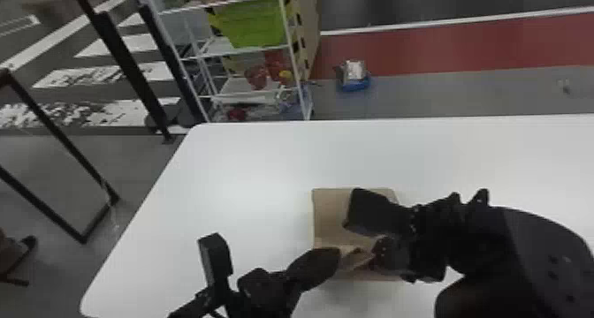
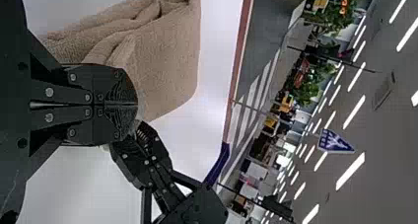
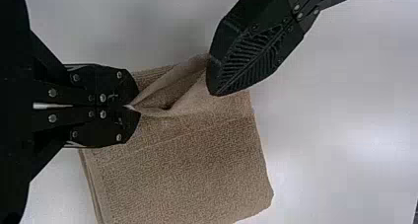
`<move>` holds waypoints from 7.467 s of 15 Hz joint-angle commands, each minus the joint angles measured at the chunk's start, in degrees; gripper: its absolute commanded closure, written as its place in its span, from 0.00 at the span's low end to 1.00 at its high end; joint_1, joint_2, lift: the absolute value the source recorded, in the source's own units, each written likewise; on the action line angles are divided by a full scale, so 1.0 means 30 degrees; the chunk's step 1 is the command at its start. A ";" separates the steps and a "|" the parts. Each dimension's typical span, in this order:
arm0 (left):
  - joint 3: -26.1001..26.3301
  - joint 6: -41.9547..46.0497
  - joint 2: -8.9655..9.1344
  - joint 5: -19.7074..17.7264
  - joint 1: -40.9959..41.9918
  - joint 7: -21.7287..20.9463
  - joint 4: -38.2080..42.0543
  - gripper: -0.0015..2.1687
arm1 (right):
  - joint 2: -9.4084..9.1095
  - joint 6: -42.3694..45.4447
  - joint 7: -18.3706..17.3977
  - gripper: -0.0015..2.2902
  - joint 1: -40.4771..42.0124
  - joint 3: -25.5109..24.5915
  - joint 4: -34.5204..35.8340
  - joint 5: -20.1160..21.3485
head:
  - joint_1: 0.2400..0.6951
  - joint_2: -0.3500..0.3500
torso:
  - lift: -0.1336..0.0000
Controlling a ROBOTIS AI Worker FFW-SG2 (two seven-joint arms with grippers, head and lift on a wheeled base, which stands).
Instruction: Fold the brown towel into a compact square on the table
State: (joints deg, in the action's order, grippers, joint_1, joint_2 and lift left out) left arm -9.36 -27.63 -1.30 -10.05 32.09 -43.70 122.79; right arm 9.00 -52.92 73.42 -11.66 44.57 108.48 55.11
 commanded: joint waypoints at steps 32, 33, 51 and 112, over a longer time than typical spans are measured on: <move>0.0425 0.1663 -0.0153 0.0861 -0.0296 -0.0082 -0.1086 0.89 | -0.3017 0.6872 -0.4611 0.88 -0.1796 -0.6243 -0.6102 -0.7706 | 1.00 0.88 | 0.07; 0.0396 0.1663 -0.0153 0.0832 -0.0296 -0.0111 -0.1086 0.89 | -0.3017 0.7458 -0.4640 0.88 -0.2030 -0.6419 -0.6923 -0.7911 | 1.00 0.88 | 0.07; -0.0688 0.1722 -0.0153 -0.0193 0.0026 -0.1048 -0.0470 0.89 | -0.3017 0.7809 -0.5695 0.88 -0.4110 -0.6829 -0.8974 -1.0607 | 1.00 0.88 | 0.07; -0.0717 0.1546 -0.0153 0.0363 -0.0238 -0.1136 -0.0998 0.89 | -0.3017 0.8571 -0.2619 0.88 -0.3730 -1.0872 -1.1962 -0.8995 | 1.00 0.76 | 0.07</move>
State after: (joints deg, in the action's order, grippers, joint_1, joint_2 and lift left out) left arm -11.49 -22.98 -1.76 -8.96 31.09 -47.07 119.52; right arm 0.26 -29.24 65.57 -22.54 12.57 74.43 27.49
